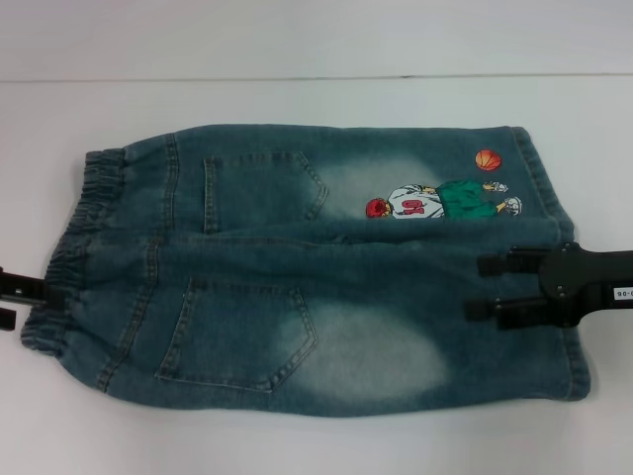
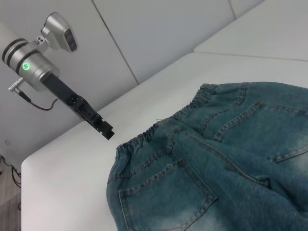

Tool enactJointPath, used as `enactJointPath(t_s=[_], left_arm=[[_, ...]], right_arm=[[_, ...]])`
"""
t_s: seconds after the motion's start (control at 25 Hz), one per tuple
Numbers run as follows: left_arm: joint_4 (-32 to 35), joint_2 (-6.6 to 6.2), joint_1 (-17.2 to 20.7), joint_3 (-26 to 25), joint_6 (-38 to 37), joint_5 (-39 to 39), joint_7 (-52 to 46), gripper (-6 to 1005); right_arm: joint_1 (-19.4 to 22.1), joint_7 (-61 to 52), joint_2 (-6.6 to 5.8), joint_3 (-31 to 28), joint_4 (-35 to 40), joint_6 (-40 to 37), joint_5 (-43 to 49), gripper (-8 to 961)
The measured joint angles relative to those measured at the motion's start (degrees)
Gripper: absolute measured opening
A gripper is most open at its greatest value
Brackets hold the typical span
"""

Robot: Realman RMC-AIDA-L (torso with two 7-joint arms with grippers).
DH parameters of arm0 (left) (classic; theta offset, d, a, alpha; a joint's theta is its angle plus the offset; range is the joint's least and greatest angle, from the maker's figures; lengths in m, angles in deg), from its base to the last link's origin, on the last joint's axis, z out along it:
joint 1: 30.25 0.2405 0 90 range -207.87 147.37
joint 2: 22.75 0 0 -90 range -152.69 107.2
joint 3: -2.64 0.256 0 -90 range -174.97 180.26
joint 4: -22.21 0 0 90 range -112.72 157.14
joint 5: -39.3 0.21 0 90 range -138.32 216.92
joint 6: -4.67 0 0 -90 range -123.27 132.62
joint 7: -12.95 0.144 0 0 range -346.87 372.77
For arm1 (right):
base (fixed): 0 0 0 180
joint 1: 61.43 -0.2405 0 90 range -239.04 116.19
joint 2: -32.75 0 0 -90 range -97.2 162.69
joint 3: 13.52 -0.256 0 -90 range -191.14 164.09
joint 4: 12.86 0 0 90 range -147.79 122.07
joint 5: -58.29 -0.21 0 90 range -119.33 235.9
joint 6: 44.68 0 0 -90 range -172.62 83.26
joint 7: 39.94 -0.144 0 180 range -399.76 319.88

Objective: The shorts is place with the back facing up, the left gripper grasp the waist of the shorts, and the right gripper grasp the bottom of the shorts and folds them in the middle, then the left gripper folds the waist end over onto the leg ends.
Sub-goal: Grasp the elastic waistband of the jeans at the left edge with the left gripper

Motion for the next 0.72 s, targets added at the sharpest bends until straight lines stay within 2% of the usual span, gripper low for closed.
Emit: enactJointPath(t_s=[0.32, 0.72], left_arm=[[-2.89, 0.24, -0.24, 2.39, 5.63, 2.86, -1.83, 796], [-5.56, 0.41, -0.71, 4.27, 8.72, 3.16, -2.01, 764]], right_arm=[[0.07, -0.05, 0.01, 0.1, 0.01, 0.08, -0.01, 914], [-0.24, -0.03, 0.04, 0.02, 0.02, 0.11, -0.01, 914]])
